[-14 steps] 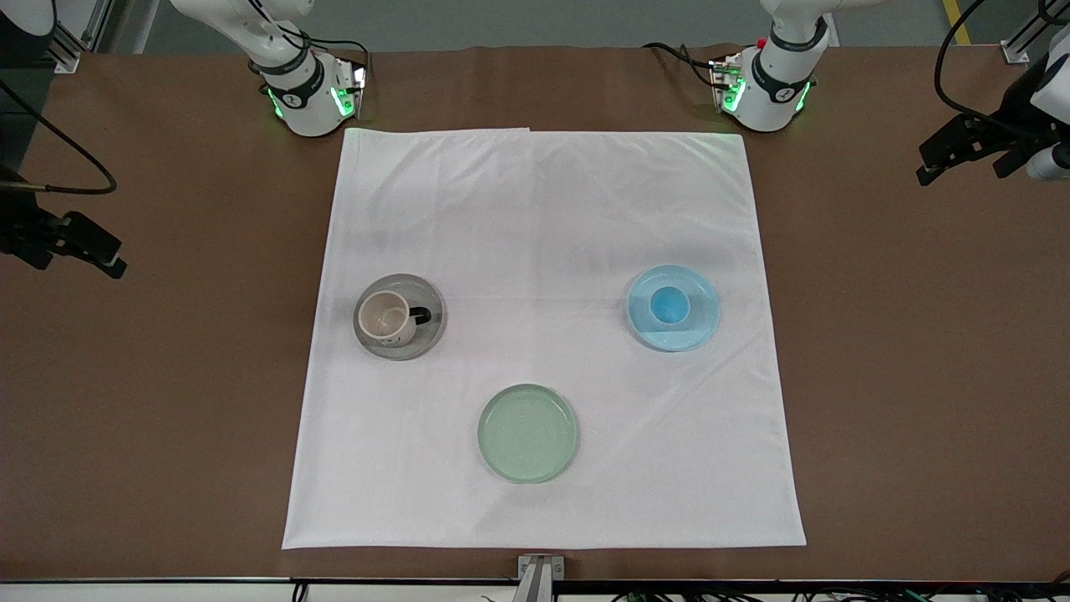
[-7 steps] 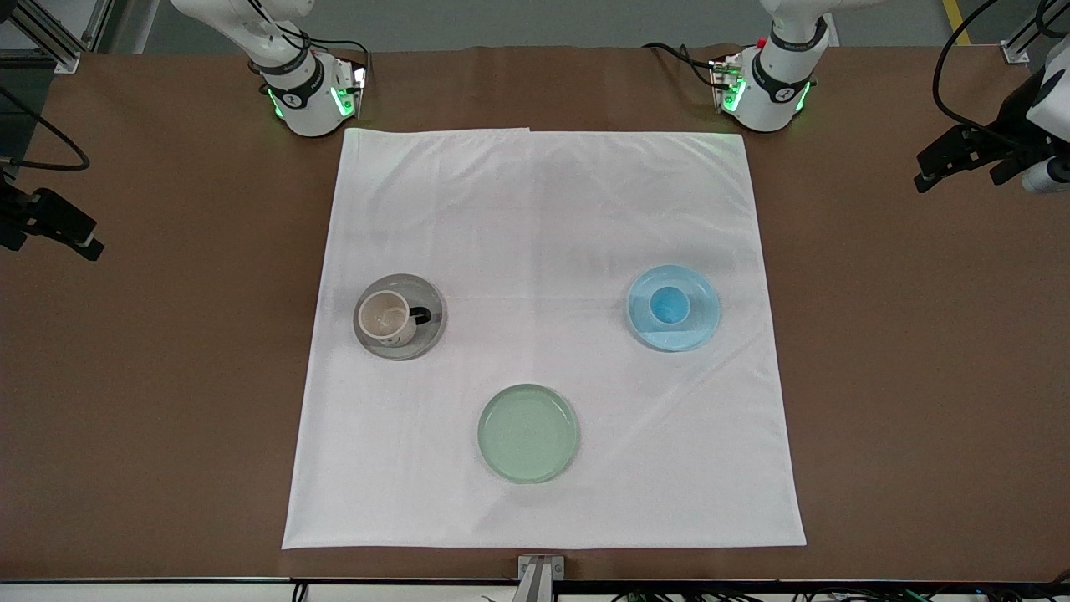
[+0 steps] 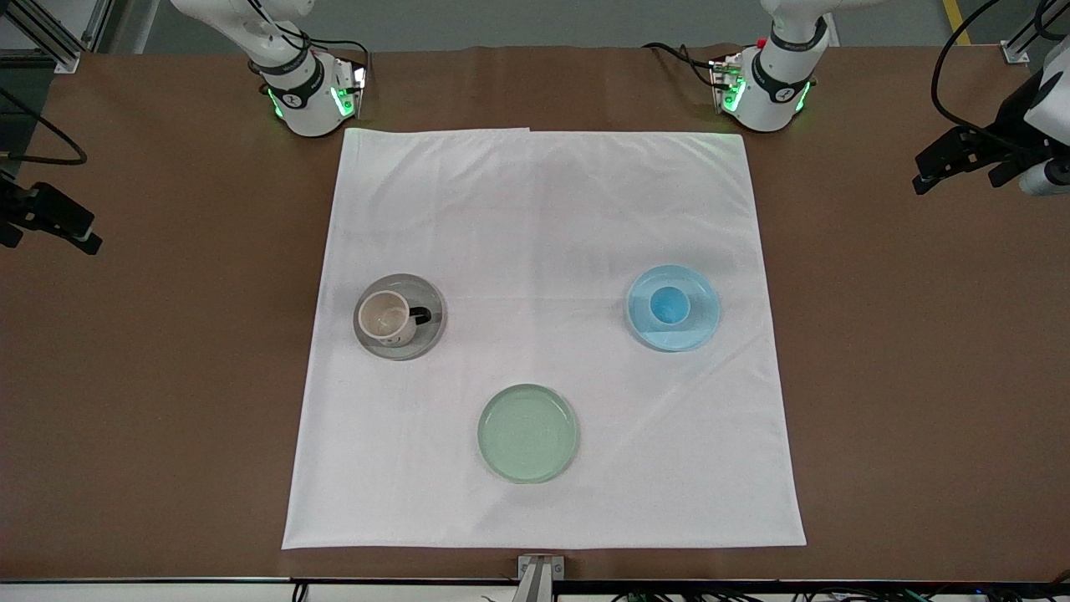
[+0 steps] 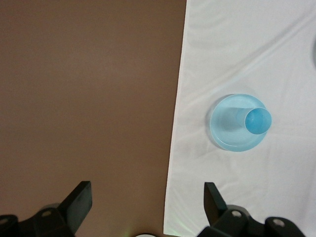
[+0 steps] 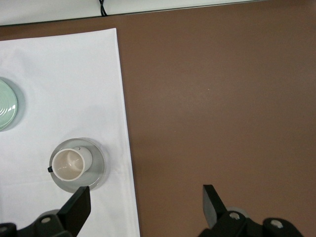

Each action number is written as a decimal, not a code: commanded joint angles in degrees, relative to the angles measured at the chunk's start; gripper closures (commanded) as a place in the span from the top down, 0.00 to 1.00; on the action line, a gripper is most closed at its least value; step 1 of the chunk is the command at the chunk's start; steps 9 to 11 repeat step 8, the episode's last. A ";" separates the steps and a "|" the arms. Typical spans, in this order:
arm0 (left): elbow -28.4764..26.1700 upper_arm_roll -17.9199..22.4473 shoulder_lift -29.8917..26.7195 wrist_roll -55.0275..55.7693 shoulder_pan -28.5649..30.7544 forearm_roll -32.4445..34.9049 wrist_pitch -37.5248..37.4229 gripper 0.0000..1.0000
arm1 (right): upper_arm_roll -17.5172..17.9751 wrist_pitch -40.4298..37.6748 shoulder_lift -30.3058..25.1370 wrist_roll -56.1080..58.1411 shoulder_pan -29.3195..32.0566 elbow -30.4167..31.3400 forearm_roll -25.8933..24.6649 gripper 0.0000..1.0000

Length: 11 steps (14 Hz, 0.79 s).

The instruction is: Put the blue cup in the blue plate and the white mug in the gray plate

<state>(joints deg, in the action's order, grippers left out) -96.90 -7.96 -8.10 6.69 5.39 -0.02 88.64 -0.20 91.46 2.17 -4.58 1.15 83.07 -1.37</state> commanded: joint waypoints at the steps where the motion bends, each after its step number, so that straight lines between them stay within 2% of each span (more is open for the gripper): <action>1: 1.36 -0.04 0.28 -0.62 0.06 -0.94 -0.57 1.00 | 0.72 -0.66 0.12 1.07 1.22 -0.63 0.66 1.00; 11: 1.18 -0.75 -0.52 -0.36 -0.12 -2.08 -1.89 1.00 | 0.72 -0.49 0.21 0.98 1.22 -0.63 0.75 1.00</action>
